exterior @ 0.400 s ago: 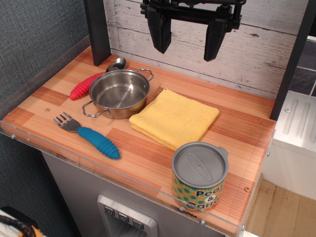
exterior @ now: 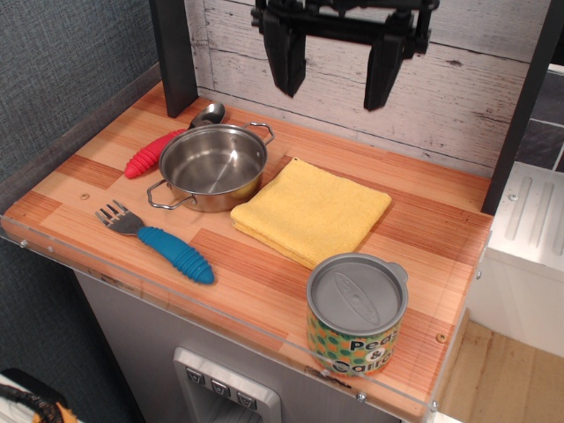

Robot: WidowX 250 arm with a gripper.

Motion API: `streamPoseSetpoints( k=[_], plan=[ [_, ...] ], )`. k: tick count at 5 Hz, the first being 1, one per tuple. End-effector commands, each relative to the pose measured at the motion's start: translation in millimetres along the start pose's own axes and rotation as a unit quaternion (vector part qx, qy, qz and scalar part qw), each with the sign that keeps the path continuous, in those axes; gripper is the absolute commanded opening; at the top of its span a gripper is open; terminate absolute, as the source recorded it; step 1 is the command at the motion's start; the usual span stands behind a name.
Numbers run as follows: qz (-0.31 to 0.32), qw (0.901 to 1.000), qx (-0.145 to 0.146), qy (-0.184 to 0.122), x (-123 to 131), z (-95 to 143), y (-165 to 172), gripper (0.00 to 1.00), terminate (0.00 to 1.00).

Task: Take the fork and place behind thecup.

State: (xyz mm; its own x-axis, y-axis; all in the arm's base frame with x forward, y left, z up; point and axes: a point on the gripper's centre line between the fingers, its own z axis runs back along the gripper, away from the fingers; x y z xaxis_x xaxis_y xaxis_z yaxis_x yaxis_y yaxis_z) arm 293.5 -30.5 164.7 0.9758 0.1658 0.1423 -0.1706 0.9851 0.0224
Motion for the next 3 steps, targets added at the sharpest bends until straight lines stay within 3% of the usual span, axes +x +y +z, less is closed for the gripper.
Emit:
streamPoseSetpoints(
  k=[1, 2, 3],
  plan=[
    [0.118, 0.9923, 0.027, -0.029, -16, -2, 40, 1.0, 0.0],
    [0.233, 0.9701, 0.06, -0.033, -33, -22, 70, 1.0, 0.0],
    [0.339, 0.9378, 0.064, -0.042, -47, -43, 89, 1.0, 0.0]
  ],
)
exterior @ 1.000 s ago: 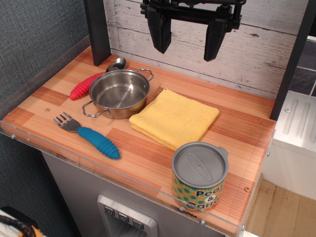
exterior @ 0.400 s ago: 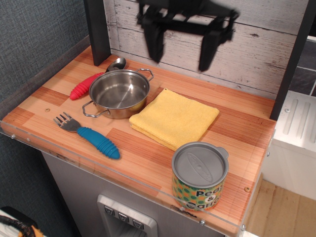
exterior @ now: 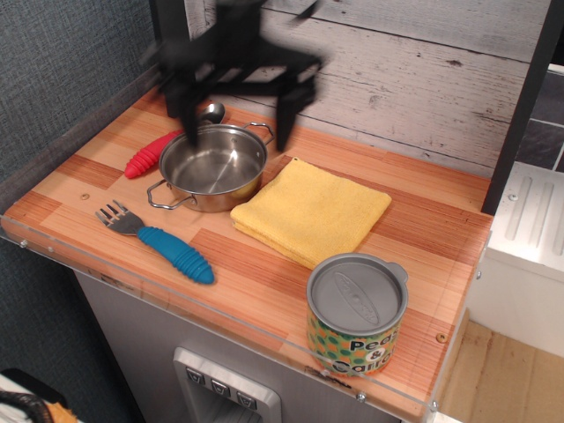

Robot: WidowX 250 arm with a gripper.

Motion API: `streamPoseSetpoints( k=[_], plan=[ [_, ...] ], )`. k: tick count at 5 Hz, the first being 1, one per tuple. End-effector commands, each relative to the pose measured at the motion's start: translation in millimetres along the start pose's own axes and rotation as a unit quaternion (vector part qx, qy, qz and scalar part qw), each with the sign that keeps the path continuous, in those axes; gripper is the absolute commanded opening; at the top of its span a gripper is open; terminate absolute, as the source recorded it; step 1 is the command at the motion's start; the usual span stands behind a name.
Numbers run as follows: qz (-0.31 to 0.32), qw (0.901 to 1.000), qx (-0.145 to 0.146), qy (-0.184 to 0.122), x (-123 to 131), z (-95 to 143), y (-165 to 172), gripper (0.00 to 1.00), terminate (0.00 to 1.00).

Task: Take the fork and place behind thecup.

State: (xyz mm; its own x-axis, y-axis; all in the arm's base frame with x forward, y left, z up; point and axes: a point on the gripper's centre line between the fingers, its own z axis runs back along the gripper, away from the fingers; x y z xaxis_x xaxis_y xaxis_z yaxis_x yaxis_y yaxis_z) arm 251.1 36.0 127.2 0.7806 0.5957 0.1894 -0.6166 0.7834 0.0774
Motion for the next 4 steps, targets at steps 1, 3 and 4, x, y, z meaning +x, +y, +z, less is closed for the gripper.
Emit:
streamPoseSetpoints(
  k=[1, 3, 4],
  plan=[
    [0.175, 0.9839, -0.034, -0.006, -4, -36, 29, 1.0, 0.0],
    [0.275, 0.9598, -0.049, -0.025, 1, -75, 31, 1.0, 0.0],
    [0.281, 0.9582, -0.042, -0.034, 5, -86, 29, 1.0, 0.0]
  ],
)
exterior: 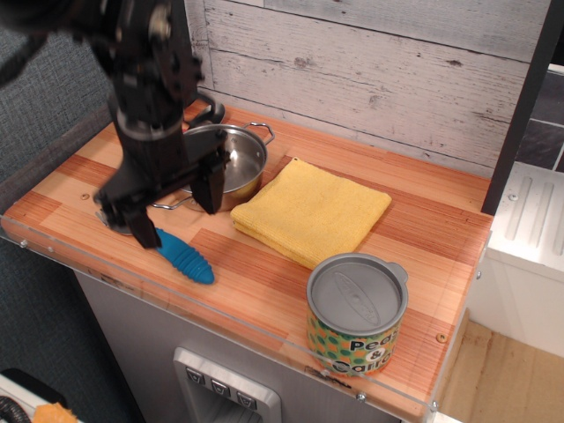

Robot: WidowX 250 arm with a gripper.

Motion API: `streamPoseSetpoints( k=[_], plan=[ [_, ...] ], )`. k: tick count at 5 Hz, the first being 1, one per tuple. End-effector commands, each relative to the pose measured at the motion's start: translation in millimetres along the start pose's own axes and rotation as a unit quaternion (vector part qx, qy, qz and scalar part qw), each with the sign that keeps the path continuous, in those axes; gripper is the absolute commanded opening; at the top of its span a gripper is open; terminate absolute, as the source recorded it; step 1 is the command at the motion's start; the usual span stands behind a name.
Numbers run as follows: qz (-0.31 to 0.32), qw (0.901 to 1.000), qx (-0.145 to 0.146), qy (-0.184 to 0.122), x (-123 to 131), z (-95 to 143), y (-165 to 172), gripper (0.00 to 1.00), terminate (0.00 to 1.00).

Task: Take the fork and place behind thecup.

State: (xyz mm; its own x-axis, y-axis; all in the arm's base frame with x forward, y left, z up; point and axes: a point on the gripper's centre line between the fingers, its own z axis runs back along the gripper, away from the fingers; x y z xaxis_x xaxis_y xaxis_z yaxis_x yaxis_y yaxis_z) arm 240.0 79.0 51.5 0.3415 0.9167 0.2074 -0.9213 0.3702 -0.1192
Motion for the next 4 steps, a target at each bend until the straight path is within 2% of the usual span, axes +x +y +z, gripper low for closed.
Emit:
streamPoseSetpoints(
  k=[1, 2, 4],
  plan=[
    [0.013, 0.9999, -0.008, -0.003, -3, -15, -2, 1.0, 0.0],
    [0.02, 0.9996, -0.009, 0.015, -4, -21, -1, 1.0, 0.0],
    [0.019, 0.9996, 0.002, 0.021, -6, -32, 1, 1.0, 0.0]
  ],
)
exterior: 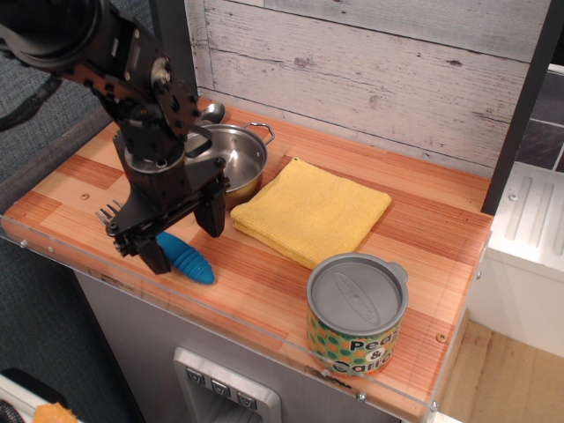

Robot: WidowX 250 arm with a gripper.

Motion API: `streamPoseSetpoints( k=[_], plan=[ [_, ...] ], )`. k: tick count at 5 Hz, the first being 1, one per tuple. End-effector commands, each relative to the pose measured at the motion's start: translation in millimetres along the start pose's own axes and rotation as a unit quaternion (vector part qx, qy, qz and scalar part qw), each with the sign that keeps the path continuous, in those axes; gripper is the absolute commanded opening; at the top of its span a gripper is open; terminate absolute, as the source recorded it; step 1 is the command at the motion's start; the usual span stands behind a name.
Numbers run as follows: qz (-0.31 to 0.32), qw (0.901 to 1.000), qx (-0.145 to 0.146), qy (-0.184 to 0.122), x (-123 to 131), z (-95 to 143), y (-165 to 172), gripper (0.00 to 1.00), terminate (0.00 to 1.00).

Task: Take the fork and place behind thecup.

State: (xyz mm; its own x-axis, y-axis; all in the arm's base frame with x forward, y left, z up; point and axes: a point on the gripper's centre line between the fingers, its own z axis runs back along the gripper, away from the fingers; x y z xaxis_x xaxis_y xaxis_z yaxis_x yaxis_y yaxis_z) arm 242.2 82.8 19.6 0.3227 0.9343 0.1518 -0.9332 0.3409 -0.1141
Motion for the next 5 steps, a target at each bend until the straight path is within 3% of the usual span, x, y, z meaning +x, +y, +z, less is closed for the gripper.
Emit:
streamPoseSetpoints(
  k=[1, 2, 3, 4, 5],
  plan=[
    [0.015, 0.9997, 0.017, 0.003, -5, -5, 2, 1.0, 0.0],
    [0.028, 0.9993, 0.026, -0.001, -9, -5, 5, 0.0, 0.0],
    [0.043, 0.9989, 0.02, 0.0, -12, 3, 6, 0.0, 0.0],
    [0.045, 0.9988, 0.013, -0.015, -11, 32, -1, 0.0, 0.0],
    [0.044, 0.999, -0.006, 0.002, -15, 55, -12, 0.0, 0.0]
  ],
)
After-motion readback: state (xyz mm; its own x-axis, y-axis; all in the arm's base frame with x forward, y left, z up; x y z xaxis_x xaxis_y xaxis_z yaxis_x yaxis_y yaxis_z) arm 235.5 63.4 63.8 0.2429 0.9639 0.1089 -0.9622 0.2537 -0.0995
